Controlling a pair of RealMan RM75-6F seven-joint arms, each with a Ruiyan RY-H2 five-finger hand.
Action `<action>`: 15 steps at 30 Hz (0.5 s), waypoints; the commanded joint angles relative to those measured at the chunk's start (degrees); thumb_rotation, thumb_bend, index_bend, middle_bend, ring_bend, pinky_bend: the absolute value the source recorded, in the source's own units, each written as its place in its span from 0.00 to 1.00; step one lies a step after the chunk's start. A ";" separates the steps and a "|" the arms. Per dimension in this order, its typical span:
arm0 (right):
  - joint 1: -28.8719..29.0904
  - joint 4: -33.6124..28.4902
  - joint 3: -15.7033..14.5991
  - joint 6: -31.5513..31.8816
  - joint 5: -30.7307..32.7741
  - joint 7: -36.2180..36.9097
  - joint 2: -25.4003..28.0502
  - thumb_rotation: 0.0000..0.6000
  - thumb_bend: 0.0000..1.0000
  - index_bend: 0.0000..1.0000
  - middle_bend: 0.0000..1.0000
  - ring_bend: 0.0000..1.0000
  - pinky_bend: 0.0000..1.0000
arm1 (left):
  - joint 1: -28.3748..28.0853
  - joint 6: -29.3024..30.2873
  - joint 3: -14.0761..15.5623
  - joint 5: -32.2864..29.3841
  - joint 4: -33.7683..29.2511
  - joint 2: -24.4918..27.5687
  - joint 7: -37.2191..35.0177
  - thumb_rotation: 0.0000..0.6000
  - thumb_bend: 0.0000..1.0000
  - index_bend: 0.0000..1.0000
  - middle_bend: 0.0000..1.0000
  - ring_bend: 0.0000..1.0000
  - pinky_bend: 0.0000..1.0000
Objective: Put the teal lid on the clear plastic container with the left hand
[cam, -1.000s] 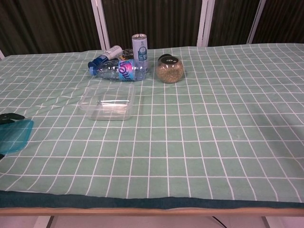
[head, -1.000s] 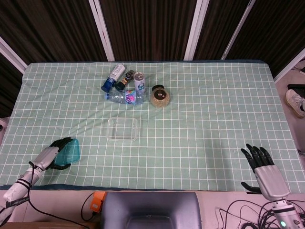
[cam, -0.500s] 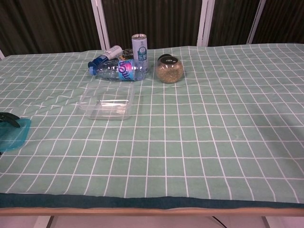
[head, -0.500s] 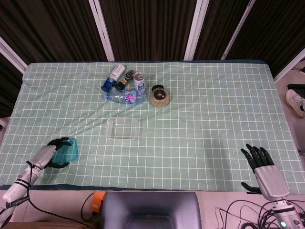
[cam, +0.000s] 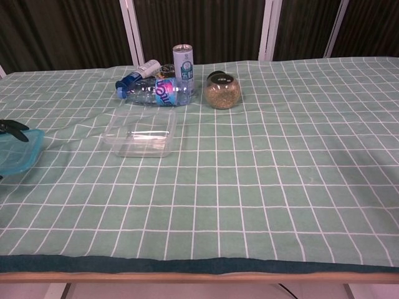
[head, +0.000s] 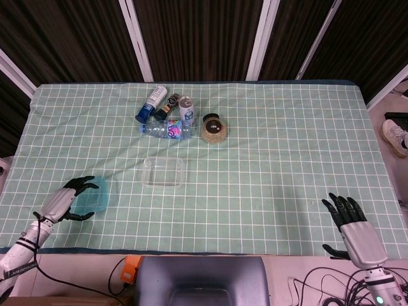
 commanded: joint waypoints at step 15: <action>0.48 0.32 -0.09 -1.88 1.37 -0.84 -0.24 1.00 0.22 0.00 0.00 0.00 0.00 | -17.40 -12.36 -6.33 3.07 -21.12 10.34 13.00 1.00 0.27 0.27 0.44 0.61 0.77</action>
